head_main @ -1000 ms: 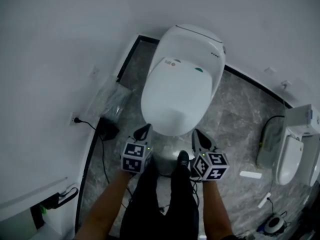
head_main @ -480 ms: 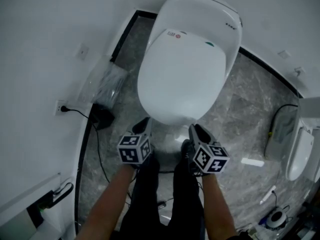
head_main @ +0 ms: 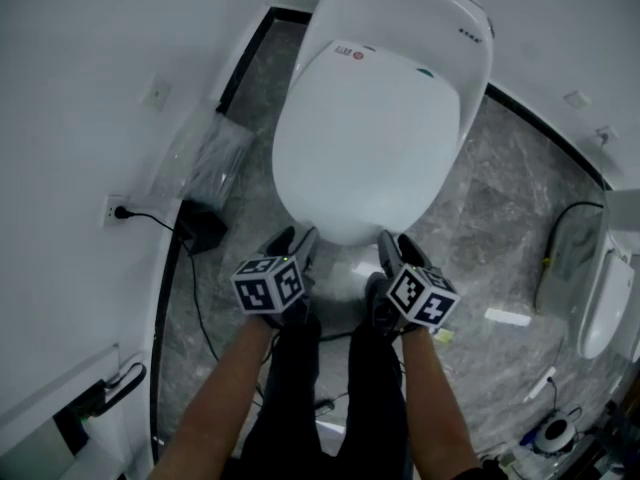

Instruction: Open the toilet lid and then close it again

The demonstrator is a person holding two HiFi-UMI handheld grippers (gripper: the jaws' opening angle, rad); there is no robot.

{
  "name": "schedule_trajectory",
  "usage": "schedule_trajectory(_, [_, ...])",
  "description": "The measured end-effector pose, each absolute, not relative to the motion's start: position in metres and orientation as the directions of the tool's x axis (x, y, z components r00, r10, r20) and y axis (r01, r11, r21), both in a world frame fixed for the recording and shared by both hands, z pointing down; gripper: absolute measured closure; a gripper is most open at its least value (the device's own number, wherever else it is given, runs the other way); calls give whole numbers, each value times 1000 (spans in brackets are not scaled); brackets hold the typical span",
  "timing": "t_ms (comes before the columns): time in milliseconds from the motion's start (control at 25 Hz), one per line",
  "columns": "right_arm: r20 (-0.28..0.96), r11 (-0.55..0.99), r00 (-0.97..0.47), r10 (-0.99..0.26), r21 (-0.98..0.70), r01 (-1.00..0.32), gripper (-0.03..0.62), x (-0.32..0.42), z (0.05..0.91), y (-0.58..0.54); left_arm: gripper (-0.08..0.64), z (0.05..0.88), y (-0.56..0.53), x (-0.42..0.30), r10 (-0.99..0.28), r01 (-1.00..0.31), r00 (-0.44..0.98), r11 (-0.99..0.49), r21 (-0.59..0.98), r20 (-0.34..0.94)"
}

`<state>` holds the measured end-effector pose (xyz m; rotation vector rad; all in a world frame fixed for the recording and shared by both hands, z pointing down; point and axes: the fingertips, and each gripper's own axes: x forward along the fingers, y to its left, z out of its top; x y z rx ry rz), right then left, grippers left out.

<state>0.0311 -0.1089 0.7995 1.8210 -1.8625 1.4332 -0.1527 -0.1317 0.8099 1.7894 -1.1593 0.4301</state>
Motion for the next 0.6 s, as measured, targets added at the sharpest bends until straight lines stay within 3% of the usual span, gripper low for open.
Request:
schedule_trajectory(400, [675,-274,-254,-693,-572,-773,390,33,801,-113,344,808,-139,-145,-515,-840,510,-125,528,689])
schedule_trajectory(600, [682,-314,-253,-687,-592,-743,477,39,801,-111,344,804,-139,-146,-512,-844,507,-131,520,694])
